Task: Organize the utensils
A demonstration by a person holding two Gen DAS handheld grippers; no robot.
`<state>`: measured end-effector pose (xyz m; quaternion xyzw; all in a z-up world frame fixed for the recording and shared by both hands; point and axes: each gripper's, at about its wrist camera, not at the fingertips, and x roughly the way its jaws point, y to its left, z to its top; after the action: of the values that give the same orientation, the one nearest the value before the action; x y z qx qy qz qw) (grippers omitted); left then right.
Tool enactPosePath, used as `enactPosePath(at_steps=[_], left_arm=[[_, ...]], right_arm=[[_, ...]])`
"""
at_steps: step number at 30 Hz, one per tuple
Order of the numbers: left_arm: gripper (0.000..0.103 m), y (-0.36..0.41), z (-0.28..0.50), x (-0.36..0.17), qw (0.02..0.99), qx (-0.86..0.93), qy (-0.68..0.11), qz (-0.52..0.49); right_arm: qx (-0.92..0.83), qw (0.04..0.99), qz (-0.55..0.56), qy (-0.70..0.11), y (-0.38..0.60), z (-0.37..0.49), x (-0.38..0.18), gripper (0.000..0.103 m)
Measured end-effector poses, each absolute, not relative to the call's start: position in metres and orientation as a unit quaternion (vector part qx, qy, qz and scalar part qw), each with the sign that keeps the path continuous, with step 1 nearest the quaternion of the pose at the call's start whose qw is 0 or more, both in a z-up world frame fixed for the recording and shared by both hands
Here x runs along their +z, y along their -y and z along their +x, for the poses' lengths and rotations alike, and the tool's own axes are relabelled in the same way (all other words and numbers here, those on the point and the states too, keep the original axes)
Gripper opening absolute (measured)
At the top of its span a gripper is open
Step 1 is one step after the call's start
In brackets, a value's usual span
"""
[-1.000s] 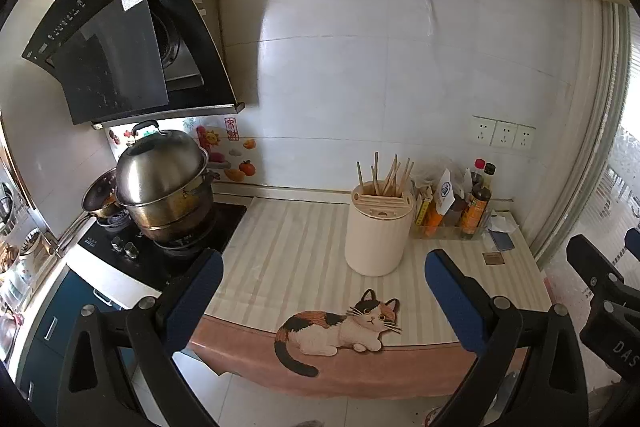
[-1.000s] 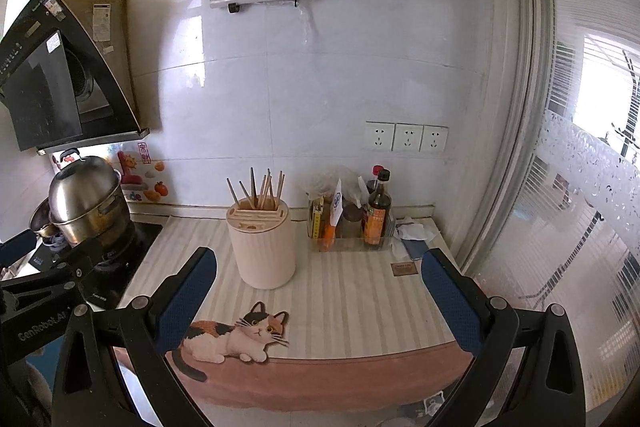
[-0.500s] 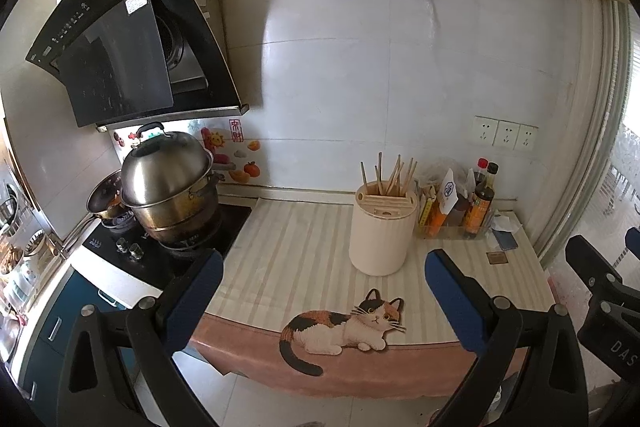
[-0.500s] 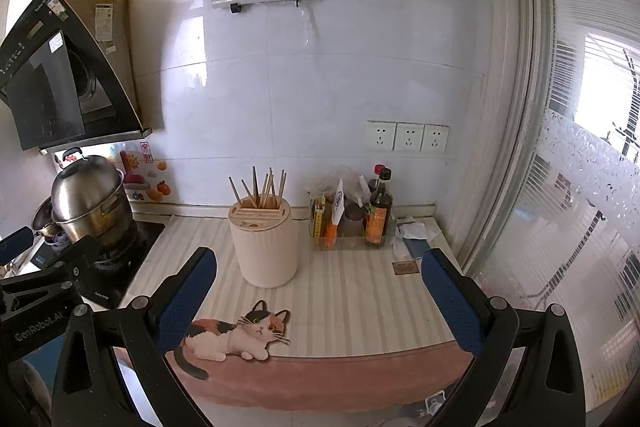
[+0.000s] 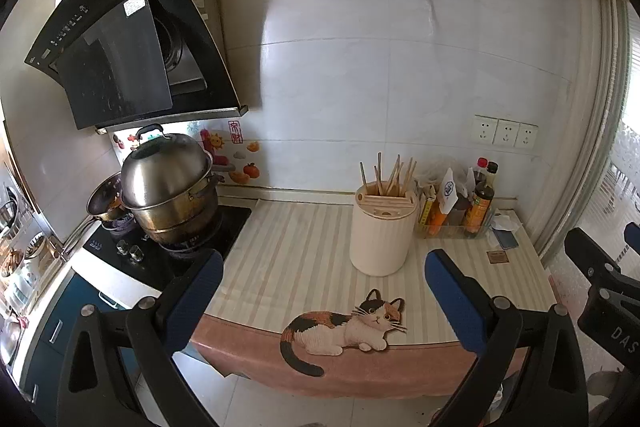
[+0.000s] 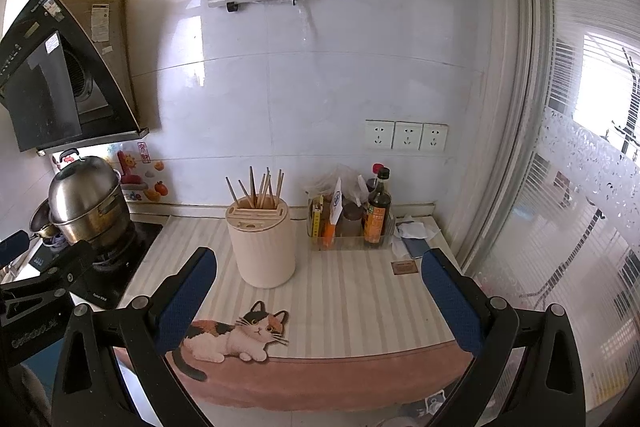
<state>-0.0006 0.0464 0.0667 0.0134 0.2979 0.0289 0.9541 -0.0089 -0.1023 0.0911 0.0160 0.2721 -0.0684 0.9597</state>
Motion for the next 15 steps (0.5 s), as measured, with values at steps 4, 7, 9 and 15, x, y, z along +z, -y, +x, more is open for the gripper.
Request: enactPosePath(at_steps=[4,7,9,15], left_arm=[[0.103,-0.0470,-0.0011,0.0661,0.954,0.029,-0.297,0.014],[0.103,-0.0473,-0.0013,0.0659,0.954,0.028,-0.297,0.014],[0.103,-0.0475,-0.0015,0.0658,0.954,0.029,-0.297,0.014],[0.103,-0.0483,-0.0001,0.0657,0.954,0.028,-0.299,0.013]], right_arm=[[-0.068,0.960,0.015,-0.272,0.1031,-0.0081,0.0903,0.103],[-0.067,0.960,0.014,-0.273,0.1032,-0.0070,0.0896,0.103],[-0.065,0.959,0.014,-0.274,0.1031,-0.0054,0.0889,0.103],[-0.062,0.959,0.012,-0.277,0.1031,-0.0010,0.0867,0.103]])
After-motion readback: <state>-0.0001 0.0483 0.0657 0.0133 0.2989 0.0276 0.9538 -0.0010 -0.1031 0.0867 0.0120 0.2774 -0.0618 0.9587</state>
